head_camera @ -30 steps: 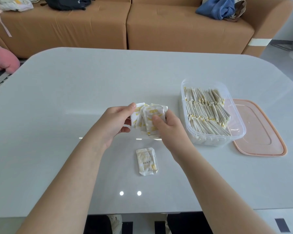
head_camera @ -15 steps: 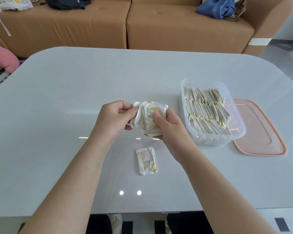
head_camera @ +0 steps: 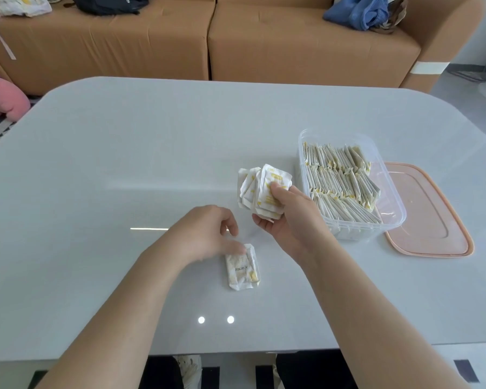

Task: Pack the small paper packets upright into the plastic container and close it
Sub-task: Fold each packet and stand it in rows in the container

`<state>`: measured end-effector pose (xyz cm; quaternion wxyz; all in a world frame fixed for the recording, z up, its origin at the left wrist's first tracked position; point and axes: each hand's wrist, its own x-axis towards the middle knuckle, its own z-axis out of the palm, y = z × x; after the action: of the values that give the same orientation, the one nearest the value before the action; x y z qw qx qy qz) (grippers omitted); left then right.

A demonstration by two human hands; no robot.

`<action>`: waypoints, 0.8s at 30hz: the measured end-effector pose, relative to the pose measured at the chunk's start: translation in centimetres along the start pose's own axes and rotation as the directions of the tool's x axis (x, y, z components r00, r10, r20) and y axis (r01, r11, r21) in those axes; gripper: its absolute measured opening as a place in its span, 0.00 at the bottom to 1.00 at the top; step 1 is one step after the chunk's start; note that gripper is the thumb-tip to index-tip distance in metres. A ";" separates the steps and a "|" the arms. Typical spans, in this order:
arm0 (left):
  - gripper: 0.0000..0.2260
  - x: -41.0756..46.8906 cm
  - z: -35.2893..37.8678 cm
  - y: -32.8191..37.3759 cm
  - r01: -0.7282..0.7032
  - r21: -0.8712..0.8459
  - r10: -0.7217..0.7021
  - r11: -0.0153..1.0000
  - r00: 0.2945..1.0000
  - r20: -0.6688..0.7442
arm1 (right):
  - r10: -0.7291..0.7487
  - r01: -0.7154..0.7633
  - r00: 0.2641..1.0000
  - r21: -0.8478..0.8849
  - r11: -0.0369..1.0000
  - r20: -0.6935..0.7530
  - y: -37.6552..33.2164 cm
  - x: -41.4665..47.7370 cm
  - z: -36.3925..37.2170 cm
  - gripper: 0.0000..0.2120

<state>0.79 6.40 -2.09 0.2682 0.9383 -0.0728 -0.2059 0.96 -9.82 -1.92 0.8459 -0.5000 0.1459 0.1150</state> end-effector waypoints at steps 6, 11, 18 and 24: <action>0.20 -0.2 1.3 0.6 -0.067 0.343 0.065 0.937 0.998 0.016 | 0.035 -0.034 0.999 0.023 0.999 -0.016 -0.2 0.0 0.0 0.07; 0.09 0.3 1.1 0.3 -0.026 0.208 0.034 0.978 0.999 -0.034 | 0.021 -0.021 1.000 -0.019 1.000 0.023 -0.2 -0.1 -0.1 0.10; 0.05 0.7 0.5 -0.6 0.018 0.088 -0.007 0.996 0.993 -0.120 | 0.009 0.006 0.991 -0.112 0.994 0.131 0.1 -0.2 -0.2 0.10; 0.05 0.8 -1.1 -1.1 0.020 -0.517 -0.143 0.856 0.969 -0.200 | 0.032 0.025 0.978 -0.265 0.964 0.207 0.5 -0.2 -0.2 0.11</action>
<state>2.06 7.61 -2.08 0.5048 0.8532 0.0560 -0.1184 0.55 -9.76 -2.32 0.7815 -0.5938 0.0403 0.1870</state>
